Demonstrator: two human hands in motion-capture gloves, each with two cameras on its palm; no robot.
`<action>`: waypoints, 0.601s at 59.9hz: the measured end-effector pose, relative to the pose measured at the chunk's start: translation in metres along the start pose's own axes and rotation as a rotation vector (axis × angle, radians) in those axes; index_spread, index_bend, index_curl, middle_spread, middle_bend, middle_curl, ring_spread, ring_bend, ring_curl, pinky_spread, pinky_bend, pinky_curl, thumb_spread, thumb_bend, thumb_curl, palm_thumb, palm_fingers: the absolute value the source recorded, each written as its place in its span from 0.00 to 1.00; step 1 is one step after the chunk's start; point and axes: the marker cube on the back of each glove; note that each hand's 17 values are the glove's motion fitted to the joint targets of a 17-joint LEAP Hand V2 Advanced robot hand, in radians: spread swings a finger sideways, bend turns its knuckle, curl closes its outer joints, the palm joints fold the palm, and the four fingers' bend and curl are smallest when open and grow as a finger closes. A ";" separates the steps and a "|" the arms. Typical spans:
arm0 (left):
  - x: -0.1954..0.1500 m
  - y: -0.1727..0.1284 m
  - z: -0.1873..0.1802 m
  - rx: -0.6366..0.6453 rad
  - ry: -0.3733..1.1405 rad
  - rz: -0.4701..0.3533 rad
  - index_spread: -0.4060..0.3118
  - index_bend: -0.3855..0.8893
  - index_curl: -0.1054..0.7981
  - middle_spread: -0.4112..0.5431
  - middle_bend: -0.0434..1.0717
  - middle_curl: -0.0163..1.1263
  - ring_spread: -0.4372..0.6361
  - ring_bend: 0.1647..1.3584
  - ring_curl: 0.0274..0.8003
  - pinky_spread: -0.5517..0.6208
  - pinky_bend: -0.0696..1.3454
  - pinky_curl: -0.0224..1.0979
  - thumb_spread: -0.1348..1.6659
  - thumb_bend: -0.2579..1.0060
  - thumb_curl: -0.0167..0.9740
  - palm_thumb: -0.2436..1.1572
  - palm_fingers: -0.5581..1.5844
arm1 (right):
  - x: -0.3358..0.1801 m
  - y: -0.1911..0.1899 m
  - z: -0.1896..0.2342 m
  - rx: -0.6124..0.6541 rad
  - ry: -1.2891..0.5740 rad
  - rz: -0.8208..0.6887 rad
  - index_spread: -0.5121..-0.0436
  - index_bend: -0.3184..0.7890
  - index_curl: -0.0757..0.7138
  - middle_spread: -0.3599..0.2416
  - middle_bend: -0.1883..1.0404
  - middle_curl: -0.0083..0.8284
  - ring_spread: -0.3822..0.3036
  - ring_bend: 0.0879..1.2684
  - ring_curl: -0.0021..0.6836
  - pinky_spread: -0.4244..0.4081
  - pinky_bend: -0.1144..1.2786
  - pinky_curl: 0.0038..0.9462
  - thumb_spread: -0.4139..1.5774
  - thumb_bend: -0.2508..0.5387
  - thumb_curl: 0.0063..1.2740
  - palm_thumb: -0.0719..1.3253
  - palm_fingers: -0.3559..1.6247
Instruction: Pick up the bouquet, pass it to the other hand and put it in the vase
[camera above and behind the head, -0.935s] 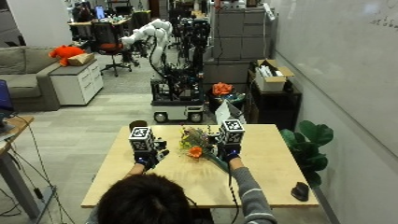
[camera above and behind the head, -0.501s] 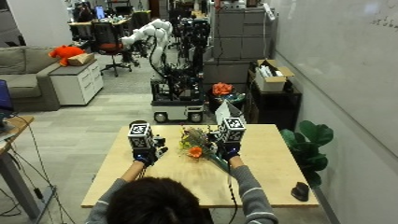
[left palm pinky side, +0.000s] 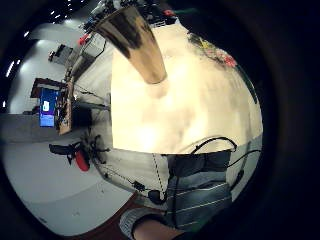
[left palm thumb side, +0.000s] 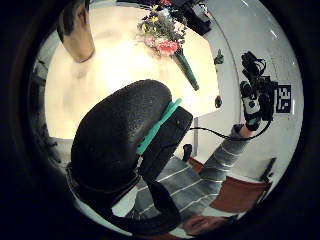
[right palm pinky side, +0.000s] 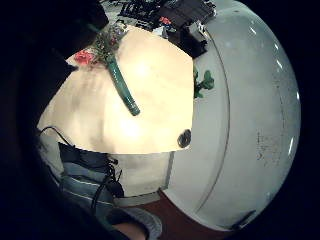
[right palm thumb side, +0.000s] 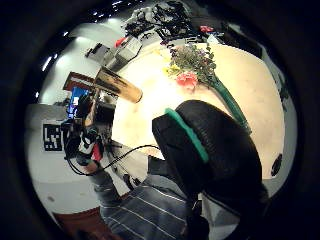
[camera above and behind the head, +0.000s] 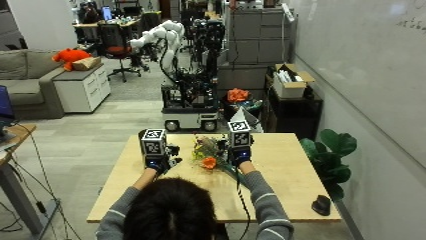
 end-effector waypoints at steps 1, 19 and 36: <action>0.000 -0.003 0.002 -0.002 0.002 0.000 0.54 0.43 0.44 0.75 0.18 0.19 0.68 0.40 0.31 0.81 0.43 0.30 0.66 0.19 0.23 0.18 0.32 | 0.000 0.000 0.000 0.002 0.003 -0.002 0.25 0.37 0.34 0.41 0.30 0.38 0.47 0.30 0.45 0.64 0.49 0.37 0.85 0.35 0.14 0.33 0.34; 0.009 -0.006 0.005 0.008 -0.009 0.032 0.55 0.43 0.46 0.77 0.19 0.20 0.71 0.40 0.31 0.83 0.43 0.31 0.67 0.19 0.26 0.18 0.29 | 0.028 0.001 -0.006 0.000 0.030 0.060 0.17 0.36 0.28 0.39 0.31 0.40 0.49 0.33 0.47 0.74 0.54 0.39 0.84 0.30 0.15 0.32 0.26; 0.013 -0.007 0.013 -0.037 -0.073 0.094 0.54 0.39 0.45 0.78 0.20 0.21 0.72 0.42 0.32 0.83 0.44 0.32 0.67 0.19 0.28 0.18 0.28 | 0.065 -0.030 0.026 -0.001 -0.020 0.175 0.20 0.36 0.25 0.46 0.33 0.42 0.53 0.36 0.48 0.79 0.55 0.38 0.78 0.28 0.16 0.23 0.24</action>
